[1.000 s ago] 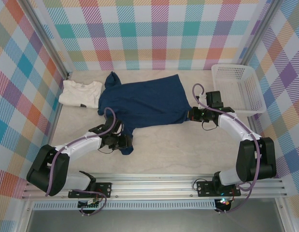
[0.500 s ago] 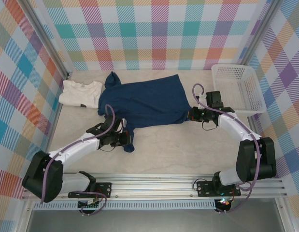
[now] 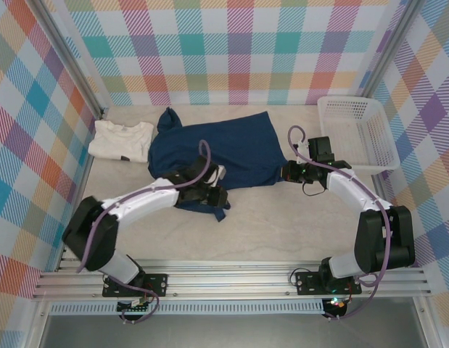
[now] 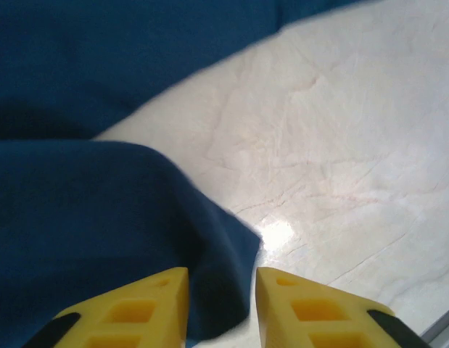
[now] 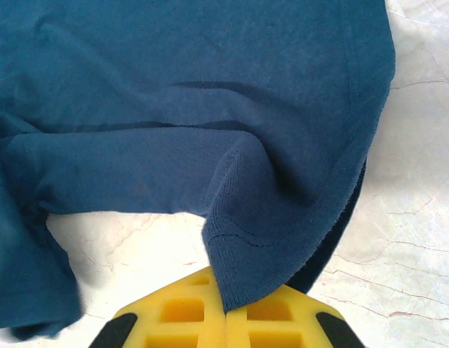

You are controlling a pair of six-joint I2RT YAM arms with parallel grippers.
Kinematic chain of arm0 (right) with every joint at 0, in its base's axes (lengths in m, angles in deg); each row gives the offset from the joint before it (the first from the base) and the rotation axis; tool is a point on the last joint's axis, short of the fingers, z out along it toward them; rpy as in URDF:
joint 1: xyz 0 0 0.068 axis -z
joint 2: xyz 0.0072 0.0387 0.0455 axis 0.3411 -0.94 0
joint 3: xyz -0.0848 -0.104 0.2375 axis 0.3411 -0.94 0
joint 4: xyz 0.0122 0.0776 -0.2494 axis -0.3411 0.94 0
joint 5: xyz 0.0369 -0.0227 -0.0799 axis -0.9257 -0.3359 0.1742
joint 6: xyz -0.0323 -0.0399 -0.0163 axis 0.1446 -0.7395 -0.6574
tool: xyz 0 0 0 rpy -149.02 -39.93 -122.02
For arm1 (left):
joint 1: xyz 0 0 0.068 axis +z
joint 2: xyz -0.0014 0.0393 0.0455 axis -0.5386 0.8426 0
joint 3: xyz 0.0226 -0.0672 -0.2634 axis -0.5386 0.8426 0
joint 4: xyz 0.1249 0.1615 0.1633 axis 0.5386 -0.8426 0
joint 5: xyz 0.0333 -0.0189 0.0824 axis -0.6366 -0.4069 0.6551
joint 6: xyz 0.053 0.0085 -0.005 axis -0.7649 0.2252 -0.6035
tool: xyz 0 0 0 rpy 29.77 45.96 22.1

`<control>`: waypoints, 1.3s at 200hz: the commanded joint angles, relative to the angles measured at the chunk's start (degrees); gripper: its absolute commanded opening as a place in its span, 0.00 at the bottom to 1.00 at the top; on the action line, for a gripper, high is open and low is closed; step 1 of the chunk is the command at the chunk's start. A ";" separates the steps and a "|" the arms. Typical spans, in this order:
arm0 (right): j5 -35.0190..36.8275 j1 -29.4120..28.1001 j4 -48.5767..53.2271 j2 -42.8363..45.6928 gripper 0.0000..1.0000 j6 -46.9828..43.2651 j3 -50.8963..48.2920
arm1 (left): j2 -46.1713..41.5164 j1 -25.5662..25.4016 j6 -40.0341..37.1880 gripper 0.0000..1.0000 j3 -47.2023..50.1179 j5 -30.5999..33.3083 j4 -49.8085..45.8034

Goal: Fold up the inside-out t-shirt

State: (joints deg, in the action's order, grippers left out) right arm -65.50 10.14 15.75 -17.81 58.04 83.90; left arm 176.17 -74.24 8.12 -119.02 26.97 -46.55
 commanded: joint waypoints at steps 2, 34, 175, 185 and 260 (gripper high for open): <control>-0.15 -0.30 0.88 -0.51 0.00 0.05 0.18 | 1.17 -1.45 -2.20 0.47 -2.20 -1.22 -2.14; -0.01 -0.30 0.86 -0.55 0.00 -0.07 -0.06 | -5.45 -1.41 -1.79 0.60 4.80 -0.07 -0.66; -0.10 -1.09 1.76 -1.04 0.00 -0.51 1.10 | 0.22 -3.28 3.04 0.47 14.61 -4.66 13.97; -0.10 -1.10 1.67 -1.02 0.00 -0.65 1.06 | 0.91 -3.57 2.83 0.46 14.38 -4.53 14.50; -0.28 -1.10 1.59 -1.75 0.00 -0.69 1.37 | 5.47 -7.27 2.50 0.21 10.23 9.22 15.24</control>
State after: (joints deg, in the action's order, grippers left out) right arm -65.30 9.35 16.78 -19.64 57.87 83.92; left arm 179.28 -79.70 10.92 -106.58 29.79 -36.59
